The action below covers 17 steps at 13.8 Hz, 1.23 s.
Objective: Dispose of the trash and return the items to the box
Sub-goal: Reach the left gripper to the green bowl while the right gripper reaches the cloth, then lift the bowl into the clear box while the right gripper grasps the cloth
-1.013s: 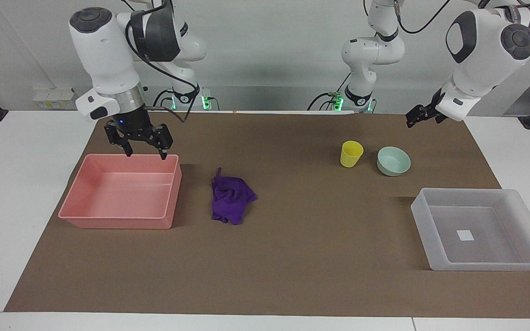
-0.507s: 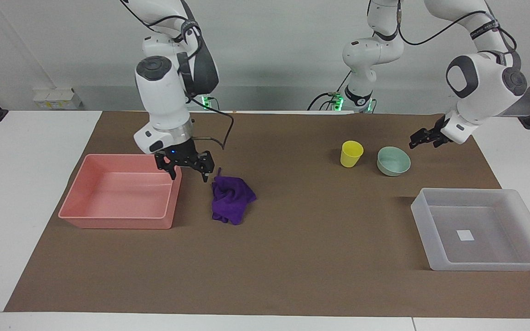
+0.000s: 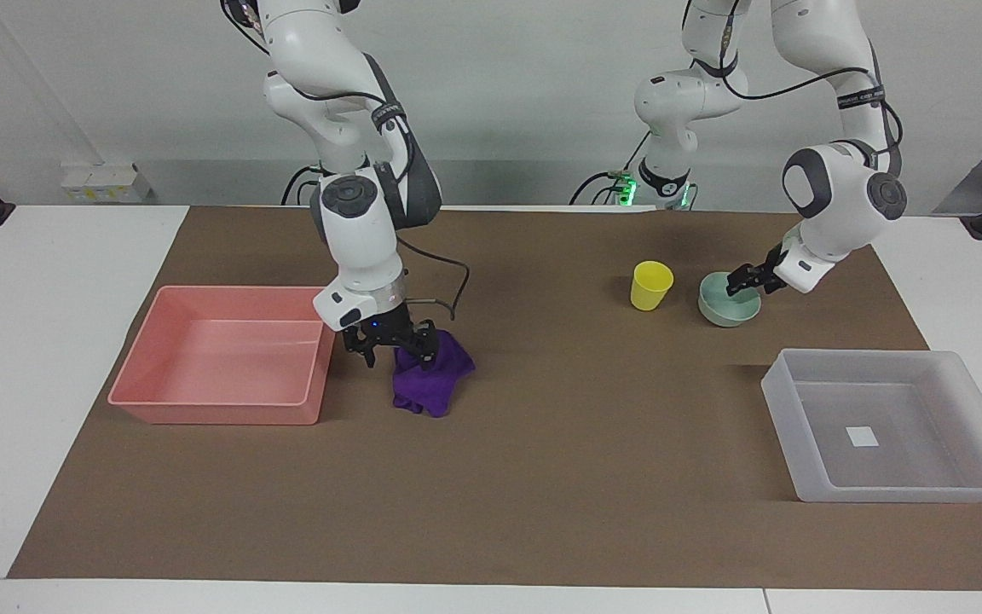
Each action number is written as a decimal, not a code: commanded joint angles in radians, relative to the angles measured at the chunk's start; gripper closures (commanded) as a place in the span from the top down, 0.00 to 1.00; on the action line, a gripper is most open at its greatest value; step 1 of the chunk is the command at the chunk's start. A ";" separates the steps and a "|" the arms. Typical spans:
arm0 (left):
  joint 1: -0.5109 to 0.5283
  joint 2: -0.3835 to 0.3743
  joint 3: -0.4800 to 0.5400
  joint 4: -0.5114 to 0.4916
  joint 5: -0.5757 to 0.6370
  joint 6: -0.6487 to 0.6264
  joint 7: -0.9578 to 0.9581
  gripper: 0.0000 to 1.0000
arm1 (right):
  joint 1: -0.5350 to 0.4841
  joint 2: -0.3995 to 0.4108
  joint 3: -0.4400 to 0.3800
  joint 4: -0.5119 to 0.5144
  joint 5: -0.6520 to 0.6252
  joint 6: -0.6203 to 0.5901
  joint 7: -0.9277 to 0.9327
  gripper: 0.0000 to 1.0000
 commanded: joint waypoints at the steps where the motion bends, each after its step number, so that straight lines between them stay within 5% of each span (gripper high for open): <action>1: -0.002 0.024 0.005 -0.005 -0.019 0.027 0.011 0.23 | 0.028 0.043 0.003 -0.024 -0.004 0.103 0.056 1.00; 2: -0.008 0.030 0.005 -0.002 -0.020 0.027 0.011 0.06 | 0.029 0.054 0.003 -0.027 -0.004 0.120 0.074 1.00; 3: -0.005 0.035 0.005 0.000 -0.035 0.024 0.011 0.00 | 0.031 0.057 0.003 -0.036 -0.004 0.124 0.077 1.00; 10: 0.008 0.053 0.007 0.253 -0.052 -0.248 0.020 0.00 | 0.069 0.108 0.002 -0.052 -0.005 0.199 0.099 0.98; 12: 0.017 0.067 0.007 0.421 -0.051 -0.407 0.017 0.00 | 0.069 0.105 0.002 -0.069 -0.005 0.200 0.100 0.49; 13: 0.021 0.084 0.010 0.513 -0.040 -0.464 0.019 0.00 | 0.069 0.103 0.002 -0.072 -0.005 0.200 0.109 0.00; 17: 0.066 0.252 0.011 0.855 -0.028 -0.464 0.016 0.00 | 0.069 0.097 0.002 -0.072 -0.005 0.193 0.182 0.00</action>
